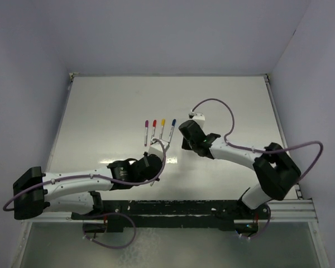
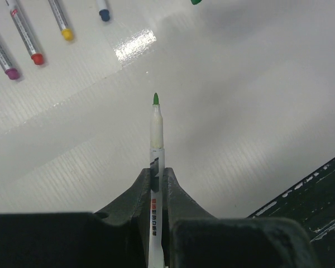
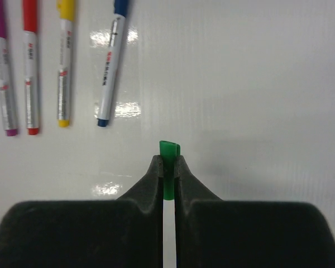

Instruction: Insert the pens into the pen caps

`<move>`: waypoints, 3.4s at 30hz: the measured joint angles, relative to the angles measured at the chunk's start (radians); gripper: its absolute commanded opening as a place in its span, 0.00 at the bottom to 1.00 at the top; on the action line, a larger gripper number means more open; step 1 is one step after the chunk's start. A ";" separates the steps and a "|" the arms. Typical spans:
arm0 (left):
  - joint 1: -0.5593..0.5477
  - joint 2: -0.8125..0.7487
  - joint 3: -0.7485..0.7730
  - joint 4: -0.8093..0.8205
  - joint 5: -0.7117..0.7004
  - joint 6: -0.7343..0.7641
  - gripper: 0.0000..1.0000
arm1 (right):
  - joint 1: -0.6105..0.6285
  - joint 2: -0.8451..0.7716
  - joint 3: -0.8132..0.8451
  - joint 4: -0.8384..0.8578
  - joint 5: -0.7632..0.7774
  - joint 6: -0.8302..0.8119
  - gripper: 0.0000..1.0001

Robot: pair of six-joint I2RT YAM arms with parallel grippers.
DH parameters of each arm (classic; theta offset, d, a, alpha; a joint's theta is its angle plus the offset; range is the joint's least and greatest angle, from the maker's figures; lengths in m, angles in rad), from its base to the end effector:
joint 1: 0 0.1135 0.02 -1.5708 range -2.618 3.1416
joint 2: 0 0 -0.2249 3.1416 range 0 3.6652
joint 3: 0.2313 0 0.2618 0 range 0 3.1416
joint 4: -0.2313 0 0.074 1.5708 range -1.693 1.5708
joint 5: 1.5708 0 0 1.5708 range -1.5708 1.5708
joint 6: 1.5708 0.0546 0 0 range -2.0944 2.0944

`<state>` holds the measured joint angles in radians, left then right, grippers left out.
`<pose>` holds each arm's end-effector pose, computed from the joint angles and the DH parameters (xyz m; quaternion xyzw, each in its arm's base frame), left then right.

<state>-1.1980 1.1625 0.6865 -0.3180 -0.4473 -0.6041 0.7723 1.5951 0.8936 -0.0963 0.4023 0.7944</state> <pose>0.1207 -0.2439 0.1686 0.1838 0.8875 -0.1621 0.3902 0.2625 0.2258 0.1308 0.0853 0.9067 0.1295 0.3923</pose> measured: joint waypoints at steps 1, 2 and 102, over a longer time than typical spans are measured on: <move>0.000 -0.016 -0.014 0.029 0.002 0.006 0.00 | 0.000 -0.052 -0.014 0.008 0.003 -0.016 0.00; 0.000 -0.027 -0.023 0.052 0.002 0.015 0.00 | 0.000 -0.087 -0.023 0.015 0.004 -0.024 0.00; 0.000 0.047 -0.209 1.140 0.109 0.134 0.00 | -0.007 -0.840 -0.668 1.029 -0.344 -0.070 0.00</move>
<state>-1.1976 1.2098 0.4778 0.8223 -0.3386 -0.4698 0.7650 0.7551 0.2256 0.9325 0.0578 0.7246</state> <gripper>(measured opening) 0.114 0.034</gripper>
